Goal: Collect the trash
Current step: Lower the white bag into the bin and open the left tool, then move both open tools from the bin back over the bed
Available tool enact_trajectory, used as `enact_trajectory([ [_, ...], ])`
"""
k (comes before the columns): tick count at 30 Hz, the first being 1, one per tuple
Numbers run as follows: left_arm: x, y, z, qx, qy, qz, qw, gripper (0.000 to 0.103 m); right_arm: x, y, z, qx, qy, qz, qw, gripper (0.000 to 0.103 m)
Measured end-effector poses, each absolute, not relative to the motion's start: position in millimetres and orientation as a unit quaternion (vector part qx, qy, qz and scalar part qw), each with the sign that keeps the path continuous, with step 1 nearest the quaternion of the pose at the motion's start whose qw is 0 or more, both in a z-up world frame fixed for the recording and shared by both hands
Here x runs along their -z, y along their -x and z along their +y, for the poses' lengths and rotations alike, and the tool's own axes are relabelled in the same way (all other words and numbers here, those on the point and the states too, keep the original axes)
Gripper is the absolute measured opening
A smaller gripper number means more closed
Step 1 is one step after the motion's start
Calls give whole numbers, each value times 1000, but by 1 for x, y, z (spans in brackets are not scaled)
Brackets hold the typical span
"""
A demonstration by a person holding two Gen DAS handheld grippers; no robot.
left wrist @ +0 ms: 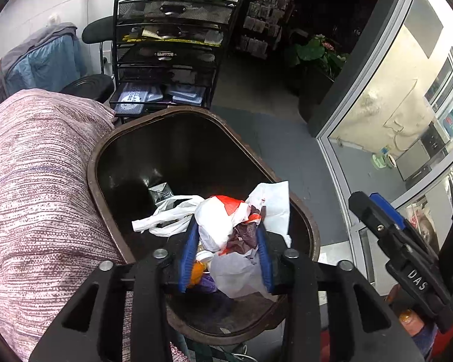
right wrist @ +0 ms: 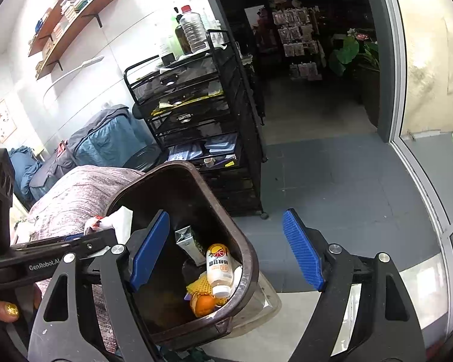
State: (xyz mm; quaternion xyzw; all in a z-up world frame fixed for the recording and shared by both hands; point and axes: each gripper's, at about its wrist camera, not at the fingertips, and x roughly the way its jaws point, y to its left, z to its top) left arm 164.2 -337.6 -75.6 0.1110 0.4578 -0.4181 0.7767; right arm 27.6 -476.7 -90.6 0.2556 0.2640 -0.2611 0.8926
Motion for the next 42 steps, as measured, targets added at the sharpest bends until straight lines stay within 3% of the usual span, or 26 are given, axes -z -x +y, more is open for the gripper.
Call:
enact_trajectory([
  [4, 75, -164, -337, 416, -114, 448, 783, 70, 92, -30, -477, 262, -256, 266, 891, 77],
  [10, 73, -164, -335, 415, -115, 439, 788, 89, 93, -32, -475, 263, -255, 268, 891, 78],
  [18, 48, -157, -314, 410, -105, 409, 808, 96, 90, -34, -473, 259, -257, 258, 894, 85],
  [33, 5, -148, -225, 370, -112, 328, 862, 97, 61, -98, -409, 131, -219, 258, 932, 85],
  [42, 22, -184, -139, 288, -81, 358, 884, 97, 43, -162, -331, 5, -171, 280, 945, 85],
])
